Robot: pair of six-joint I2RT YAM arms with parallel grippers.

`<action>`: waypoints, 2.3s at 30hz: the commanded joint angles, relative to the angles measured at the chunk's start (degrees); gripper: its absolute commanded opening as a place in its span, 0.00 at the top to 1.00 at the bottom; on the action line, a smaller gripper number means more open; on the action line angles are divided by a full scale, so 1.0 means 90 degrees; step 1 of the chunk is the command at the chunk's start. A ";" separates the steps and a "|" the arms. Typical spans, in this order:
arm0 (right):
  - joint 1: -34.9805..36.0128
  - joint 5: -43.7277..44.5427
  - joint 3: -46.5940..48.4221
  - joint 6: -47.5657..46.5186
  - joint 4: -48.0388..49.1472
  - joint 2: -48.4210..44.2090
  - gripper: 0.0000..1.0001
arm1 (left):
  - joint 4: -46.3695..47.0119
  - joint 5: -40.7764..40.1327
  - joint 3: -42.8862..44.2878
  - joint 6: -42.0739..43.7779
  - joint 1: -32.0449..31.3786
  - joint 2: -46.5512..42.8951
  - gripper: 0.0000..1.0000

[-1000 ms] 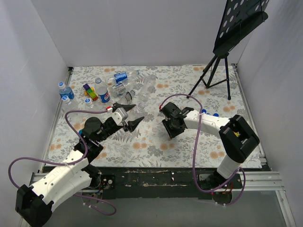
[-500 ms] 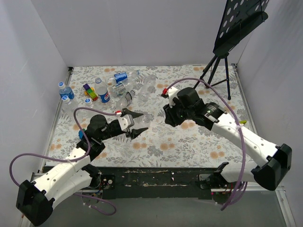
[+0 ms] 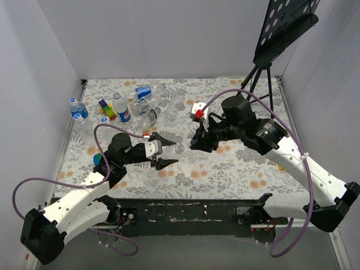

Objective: Screw on the bottle caps
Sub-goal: Screw the bottle cap onto the plastic bottle.

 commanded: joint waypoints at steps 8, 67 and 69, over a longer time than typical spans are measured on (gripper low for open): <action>0.0549 -0.0463 0.0372 -0.0754 -0.0012 0.0395 0.76 | 0.0112 0.0474 0.0254 -0.0135 -0.0019 0.0057 0.98; 0.0569 0.0056 0.1564 0.1831 -0.0804 0.2700 0.80 | 0.1664 -0.1673 -0.0654 -0.0047 -0.0048 -0.0548 1.00; 0.0568 0.0103 0.1272 0.2670 -0.0405 0.2642 0.81 | 0.1918 -0.1976 -0.0791 -0.0047 -0.0058 -0.0597 1.00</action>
